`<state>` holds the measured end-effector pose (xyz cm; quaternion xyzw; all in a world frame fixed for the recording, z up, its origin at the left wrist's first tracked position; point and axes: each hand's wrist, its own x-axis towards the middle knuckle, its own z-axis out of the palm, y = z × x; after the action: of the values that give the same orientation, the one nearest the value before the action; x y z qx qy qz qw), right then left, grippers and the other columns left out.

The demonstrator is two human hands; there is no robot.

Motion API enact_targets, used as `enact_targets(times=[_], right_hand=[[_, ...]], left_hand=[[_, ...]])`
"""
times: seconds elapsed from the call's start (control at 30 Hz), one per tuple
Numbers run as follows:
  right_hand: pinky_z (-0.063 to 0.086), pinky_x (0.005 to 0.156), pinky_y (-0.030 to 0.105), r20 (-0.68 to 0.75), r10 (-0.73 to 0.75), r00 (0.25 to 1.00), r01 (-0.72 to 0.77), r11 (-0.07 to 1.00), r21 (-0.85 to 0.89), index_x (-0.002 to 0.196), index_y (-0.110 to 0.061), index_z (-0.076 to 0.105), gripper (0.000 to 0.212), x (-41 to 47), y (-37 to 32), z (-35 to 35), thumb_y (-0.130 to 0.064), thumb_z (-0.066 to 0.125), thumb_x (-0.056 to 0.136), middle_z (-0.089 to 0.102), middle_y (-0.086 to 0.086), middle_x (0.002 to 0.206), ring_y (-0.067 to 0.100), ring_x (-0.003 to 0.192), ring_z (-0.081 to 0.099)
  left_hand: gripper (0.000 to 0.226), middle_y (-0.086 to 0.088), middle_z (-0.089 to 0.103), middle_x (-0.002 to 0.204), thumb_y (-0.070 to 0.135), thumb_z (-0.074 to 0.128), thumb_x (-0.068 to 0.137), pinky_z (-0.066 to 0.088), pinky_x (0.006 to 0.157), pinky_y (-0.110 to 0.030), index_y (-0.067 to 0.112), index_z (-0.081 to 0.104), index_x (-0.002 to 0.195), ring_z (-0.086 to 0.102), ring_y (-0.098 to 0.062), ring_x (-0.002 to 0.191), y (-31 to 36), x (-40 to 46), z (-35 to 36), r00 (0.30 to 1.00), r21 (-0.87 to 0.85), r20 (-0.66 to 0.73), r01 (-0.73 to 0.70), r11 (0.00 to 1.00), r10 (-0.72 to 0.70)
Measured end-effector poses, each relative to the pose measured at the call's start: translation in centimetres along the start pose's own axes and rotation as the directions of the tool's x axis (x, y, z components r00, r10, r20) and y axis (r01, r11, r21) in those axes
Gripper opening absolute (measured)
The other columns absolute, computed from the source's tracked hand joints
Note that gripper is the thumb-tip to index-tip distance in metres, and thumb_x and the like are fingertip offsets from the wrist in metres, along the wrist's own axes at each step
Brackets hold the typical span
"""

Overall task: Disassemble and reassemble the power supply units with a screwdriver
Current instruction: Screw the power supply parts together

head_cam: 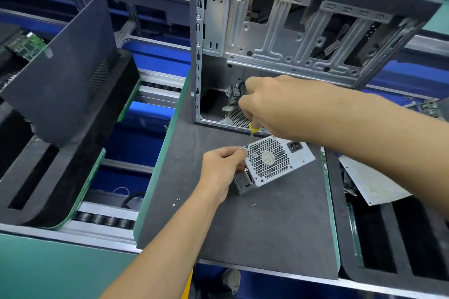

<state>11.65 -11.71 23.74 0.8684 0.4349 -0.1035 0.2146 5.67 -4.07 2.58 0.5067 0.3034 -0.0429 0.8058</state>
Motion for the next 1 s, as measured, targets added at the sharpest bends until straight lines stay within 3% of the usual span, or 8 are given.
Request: enact_targets(times=[0.2,0.27,0.37,0.5,0.63,0.7,0.8,1.0], right_hand=[[0.037,0.061,0.036,0.065,0.143,0.988,-0.147,0.987,0.065,0.085,-0.020,0.042,0.032,-0.9,0.4,0.8,-0.047,0.045,0.101,0.033,-0.001,0.076,0.024,0.067,0.040],[0.044,0.067,0.040,0.120,0.095,0.988,-0.116,0.977,0.177,0.104,-0.019,0.045,0.021,-1.4,0.6,0.5,-0.035,0.057,0.097,0.042,0.001,0.096,0.024,0.077,0.046],[0.046,0.067,0.036,0.046,0.012,0.999,-0.010,0.999,-0.038,0.106,-0.016,0.053,0.015,-1.3,0.5,0.1,-0.008,0.056,0.093,0.041,0.002,0.098,0.025,0.073,0.048],[0.033,0.053,0.032,0.034,0.088,0.996,-0.083,0.990,-0.117,0.089,-0.014,0.053,0.012,-1.0,-0.7,0.5,-0.016,0.050,0.100,0.027,0.000,0.071,0.020,0.052,0.027],[0.043,0.068,0.039,0.180,0.210,0.961,-0.238,0.960,0.148,0.112,-0.018,0.049,0.019,-1.5,0.4,0.8,-0.032,0.052,0.099,0.043,0.006,0.094,0.027,0.069,0.043],[0.047,0.069,0.040,0.151,0.163,0.975,-0.182,0.975,0.124,0.114,-0.017,0.044,0.026,-1.6,1.0,0.7,-0.023,0.061,0.095,0.038,0.005,0.110,0.023,0.071,0.047],[0.042,0.060,0.037,0.006,0.067,0.998,-0.066,0.996,-0.067,0.095,-0.016,0.049,0.015,-1.4,0.5,0.5,-0.005,0.057,0.090,0.034,0.003,0.094,0.020,0.061,0.035],[0.042,0.065,0.037,0.057,0.213,0.975,-0.219,0.968,0.126,0.086,-0.019,0.043,0.033,-0.5,0.7,1.1,-0.049,0.048,0.099,0.032,0.001,0.073,0.029,0.073,0.044]], left_hand=[[0.008,-0.012,0.077,0.082,0.006,0.069,0.088,0.049,0.055,-0.020,0.004,0.076,0.088,0.063,-0.012,0.063,0.3,0.3,-0.4,0.999,0.001,-0.037,-0.008,1.000,0.008],[0.007,-0.013,0.077,0.082,0.006,0.070,0.087,0.050,0.056,-0.020,0.005,0.076,0.086,0.064,-0.013,0.063,0.4,0.3,-0.2,1.000,0.007,-0.029,-0.009,1.000,0.009],[0.006,-0.014,0.077,0.086,0.008,0.071,0.087,0.054,0.063,-0.023,0.006,0.076,0.088,0.066,-0.015,0.069,0.2,0.1,0.2,1.000,0.021,-0.008,-0.005,1.000,0.006],[0.007,-0.013,0.077,0.085,0.008,0.070,0.088,0.055,0.069,-0.028,0.007,0.077,0.087,0.067,-0.017,0.070,0.1,-0.1,0.1,1.000,0.022,0.005,-0.010,1.000,0.010],[0.012,-0.010,0.076,0.079,0.006,0.068,0.088,0.051,0.062,-0.025,0.008,0.077,0.080,0.062,-0.014,0.063,0.6,0.2,0.0,0.999,0.006,-0.037,-0.008,1.000,0.008],[0.013,-0.011,0.076,0.079,0.005,0.070,0.087,0.052,0.060,-0.024,0.009,0.077,0.077,0.062,-0.014,0.062,0.7,0.2,0.1,1.000,0.004,-0.027,-0.005,1.000,0.005],[0.010,-0.013,0.077,0.082,0.007,0.071,0.087,0.055,0.065,-0.026,0.009,0.076,0.079,0.065,-0.017,0.067,0.4,0.2,0.4,1.000,0.020,-0.014,-0.010,1.000,0.010],[0.009,-0.014,0.077,0.082,0.006,0.070,0.087,0.052,0.059,-0.023,0.008,0.076,0.080,0.065,-0.016,0.065,0.3,0.1,0.2,1.000,0.002,-0.023,-0.015,1.000,0.015]])
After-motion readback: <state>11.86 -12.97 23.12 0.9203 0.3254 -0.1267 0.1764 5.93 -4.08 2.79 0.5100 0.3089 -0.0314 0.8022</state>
